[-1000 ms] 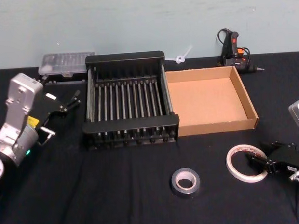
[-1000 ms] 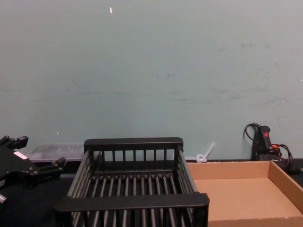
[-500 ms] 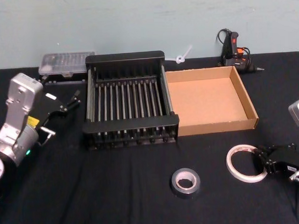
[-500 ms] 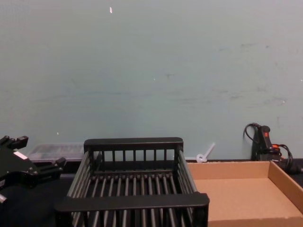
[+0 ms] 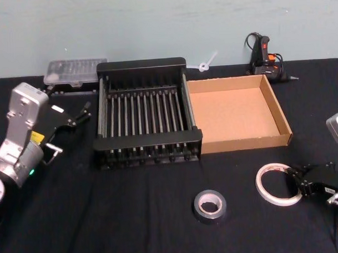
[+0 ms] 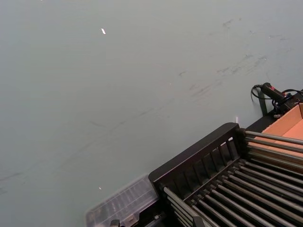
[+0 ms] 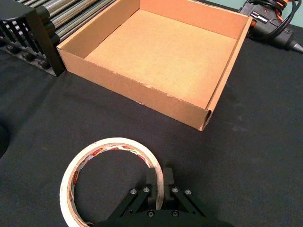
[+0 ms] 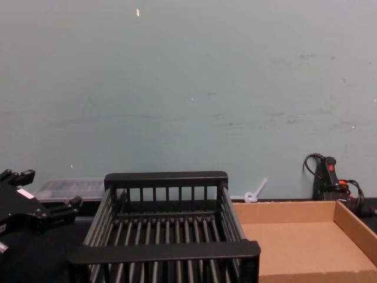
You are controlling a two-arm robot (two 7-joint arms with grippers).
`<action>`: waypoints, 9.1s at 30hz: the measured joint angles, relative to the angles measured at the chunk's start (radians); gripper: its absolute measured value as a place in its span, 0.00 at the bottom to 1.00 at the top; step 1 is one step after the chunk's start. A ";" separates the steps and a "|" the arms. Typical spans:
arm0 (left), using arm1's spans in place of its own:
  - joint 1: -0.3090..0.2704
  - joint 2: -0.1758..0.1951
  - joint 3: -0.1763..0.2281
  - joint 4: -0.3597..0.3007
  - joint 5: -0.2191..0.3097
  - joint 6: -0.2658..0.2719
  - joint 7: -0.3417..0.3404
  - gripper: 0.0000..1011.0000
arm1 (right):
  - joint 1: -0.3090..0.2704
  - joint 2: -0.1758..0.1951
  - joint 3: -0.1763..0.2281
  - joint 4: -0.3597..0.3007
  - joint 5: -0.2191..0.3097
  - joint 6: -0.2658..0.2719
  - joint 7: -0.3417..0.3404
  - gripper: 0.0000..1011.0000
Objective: Pick up the white tape and place it into the black box , Pick up the silver tape and place it into the brown box.
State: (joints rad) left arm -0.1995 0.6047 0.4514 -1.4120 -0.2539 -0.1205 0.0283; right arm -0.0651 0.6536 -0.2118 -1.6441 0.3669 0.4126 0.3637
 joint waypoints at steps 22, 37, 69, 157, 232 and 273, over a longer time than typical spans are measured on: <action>0.000 0.000 0.000 0.000 0.000 0.000 0.000 0.99 | -0.016 -0.007 0.034 -0.042 0.038 -0.042 0.005 0.09; 0.000 0.000 0.000 0.000 0.000 0.000 0.000 0.99 | 0.079 -0.053 -0.017 -0.029 0.017 -0.098 -0.002 0.09; 0.000 0.000 0.000 0.000 0.000 0.000 0.000 0.99 | 0.367 -0.228 -0.194 0.158 -0.112 -0.163 0.042 0.09; 0.000 0.000 0.000 0.000 0.000 0.000 0.000 0.99 | 0.606 -0.402 -0.320 0.435 -0.199 -0.221 0.098 0.99; 0.000 0.000 0.000 0.000 0.000 0.000 0.000 0.99 | 0.233 0.086 -0.275 -0.155 0.034 0.081 0.213 0.99; 0.000 0.000 0.000 0.000 0.000 0.000 0.000 0.99 | 0.319 0.057 -0.404 -0.041 0.027 0.100 0.217 0.99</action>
State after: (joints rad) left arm -0.1995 0.6047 0.4514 -1.4120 -0.2539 -0.1205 0.0283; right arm 0.2543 0.7106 -0.6158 -1.6846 0.3943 0.5124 0.5804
